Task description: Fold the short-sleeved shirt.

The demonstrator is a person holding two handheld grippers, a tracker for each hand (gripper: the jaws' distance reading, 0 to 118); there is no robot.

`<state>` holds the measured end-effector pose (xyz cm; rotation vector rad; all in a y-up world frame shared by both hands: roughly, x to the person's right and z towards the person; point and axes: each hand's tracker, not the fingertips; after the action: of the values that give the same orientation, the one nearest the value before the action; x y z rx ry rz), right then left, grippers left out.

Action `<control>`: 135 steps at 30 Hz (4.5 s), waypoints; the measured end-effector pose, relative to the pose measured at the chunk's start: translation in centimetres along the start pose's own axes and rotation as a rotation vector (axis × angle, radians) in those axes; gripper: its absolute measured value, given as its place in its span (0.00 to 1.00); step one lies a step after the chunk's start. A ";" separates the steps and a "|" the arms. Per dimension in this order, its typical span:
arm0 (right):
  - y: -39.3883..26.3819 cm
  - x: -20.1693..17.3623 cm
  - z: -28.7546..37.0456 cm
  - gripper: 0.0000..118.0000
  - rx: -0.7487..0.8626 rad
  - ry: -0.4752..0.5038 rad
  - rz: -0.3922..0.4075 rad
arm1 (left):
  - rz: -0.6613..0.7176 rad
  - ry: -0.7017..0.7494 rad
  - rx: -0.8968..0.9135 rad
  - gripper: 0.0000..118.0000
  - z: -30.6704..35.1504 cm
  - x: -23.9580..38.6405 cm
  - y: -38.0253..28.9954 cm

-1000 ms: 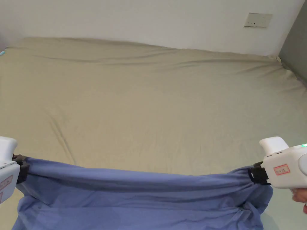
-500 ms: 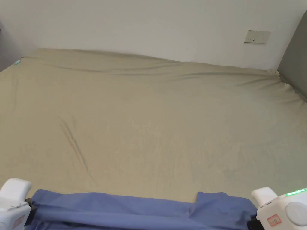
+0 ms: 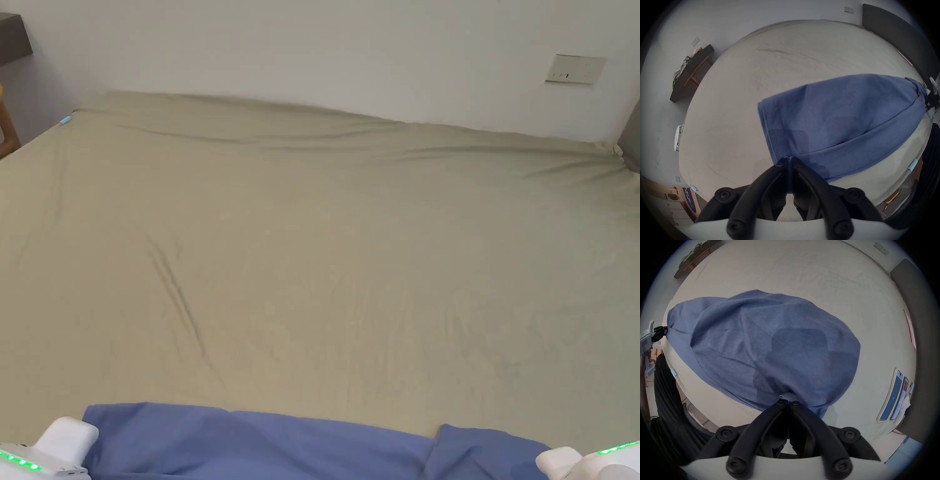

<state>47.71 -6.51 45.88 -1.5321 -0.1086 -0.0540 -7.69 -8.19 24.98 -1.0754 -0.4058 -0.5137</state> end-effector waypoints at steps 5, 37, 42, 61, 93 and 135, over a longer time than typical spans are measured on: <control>0.3 -0.5 0.2 0.09 -0.016 -0.023 0.022 | -0.025 0.006 -0.012 0.04 -0.3 0.3 0.9; -3.7 -20.1 26.5 0.09 1.376 -0.425 0.000 | 0.172 0.105 1.176 0.20 29.1 10.6 7.4; -3.7 -20.4 26.1 0.01 1.371 -0.424 0.009 | 0.097 0.157 1.159 0.00 28.3 12.0 7.5; -2.0 -16.7 20.0 0.02 1.158 -0.436 -0.034 | 0.114 -0.095 0.701 0.42 13.9 6.9 7.8; 0.0 -17.3 18.0 0.02 1.029 -0.299 -0.049 | 0.850 -1.121 0.012 0.09 -8.3 -6.3 -2.8; -4.1 -15.5 20.2 0.02 1.074 -0.302 -0.112 | 0.374 -0.511 0.205 0.09 8.0 0.1 6.1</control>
<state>31.13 12.96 49.04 -0.4498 -0.3939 0.1327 -4.57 1.34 23.97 -1.0450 -0.6704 0.1425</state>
